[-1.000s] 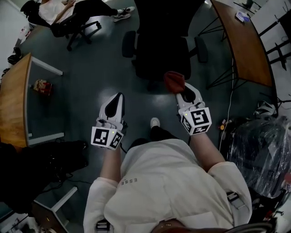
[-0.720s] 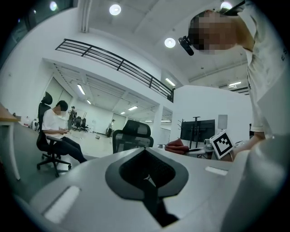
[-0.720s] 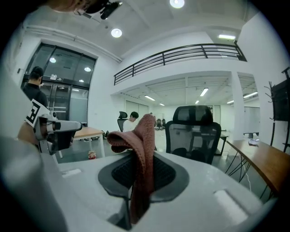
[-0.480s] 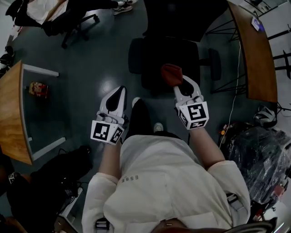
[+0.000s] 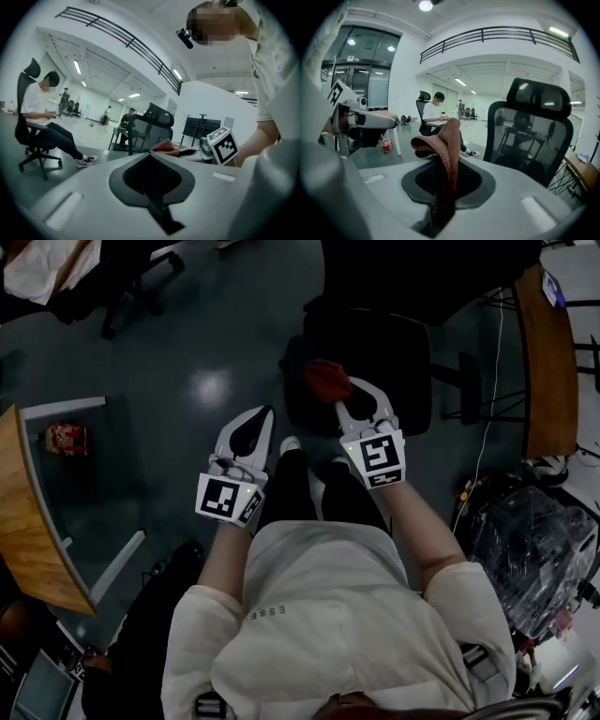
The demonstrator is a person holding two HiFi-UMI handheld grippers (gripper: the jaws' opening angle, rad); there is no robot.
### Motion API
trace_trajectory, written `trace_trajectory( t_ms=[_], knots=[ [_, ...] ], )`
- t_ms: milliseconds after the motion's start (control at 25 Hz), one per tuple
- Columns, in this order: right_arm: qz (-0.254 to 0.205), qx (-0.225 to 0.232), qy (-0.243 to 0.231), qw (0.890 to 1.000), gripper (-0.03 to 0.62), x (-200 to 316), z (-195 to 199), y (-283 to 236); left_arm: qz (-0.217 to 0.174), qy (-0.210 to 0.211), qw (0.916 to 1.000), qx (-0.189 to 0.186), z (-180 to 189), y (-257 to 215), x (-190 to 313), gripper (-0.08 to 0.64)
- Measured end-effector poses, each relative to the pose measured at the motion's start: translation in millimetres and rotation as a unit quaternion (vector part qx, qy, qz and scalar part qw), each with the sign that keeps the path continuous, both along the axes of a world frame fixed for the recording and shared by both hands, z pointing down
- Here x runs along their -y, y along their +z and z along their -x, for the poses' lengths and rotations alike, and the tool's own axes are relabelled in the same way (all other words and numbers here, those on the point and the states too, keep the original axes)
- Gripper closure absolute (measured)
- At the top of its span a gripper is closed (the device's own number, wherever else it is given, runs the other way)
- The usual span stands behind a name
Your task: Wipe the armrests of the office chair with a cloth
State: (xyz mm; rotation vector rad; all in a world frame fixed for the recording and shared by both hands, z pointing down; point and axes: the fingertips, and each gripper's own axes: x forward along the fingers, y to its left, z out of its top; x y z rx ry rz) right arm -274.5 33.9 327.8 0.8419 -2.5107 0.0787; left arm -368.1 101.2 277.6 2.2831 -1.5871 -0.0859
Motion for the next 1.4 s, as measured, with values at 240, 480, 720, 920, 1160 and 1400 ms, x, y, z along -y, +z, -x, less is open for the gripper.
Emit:
trace_trajectory(
  t_ms=[240,480,720,920,1160,1400],
  knots=[
    [-0.018,-0.101,-0.025,0.994,0.545,65.1,38.2,88.2,0.051,-0.008,0.9986,-0.015,18.8,75.1,28.3,0.543],
    [-0.031,-0.155,-0.049,0.986,0.545,108.8,58.2,139.9,0.109,0.006,0.9939,-0.019,3.7,153.0,22.5,0.543],
    [-0.021,-0.159,-0.049,0.986,0.545,117.5,72.8,148.1,0.171,0.016,0.9843,-0.042,-9.1,199.9,0.7,0.543],
    [0.011,-0.153,-0.063,0.986,0.545,103.2,76.7,154.6,0.202,0.031,0.9759,-0.075,-30.6,220.3,-14.4,0.543],
    [0.052,-0.138,-0.076,0.986,0.546,74.9,69.5,158.1,0.217,0.036,0.9730,-0.069,-36.6,231.8,-16.1,0.551],
    [0.100,-0.112,-0.077,0.986,0.546,34.1,59.2,154.7,0.210,0.027,0.9749,-0.070,-36.4,228.1,-14.6,0.551]
  ],
)
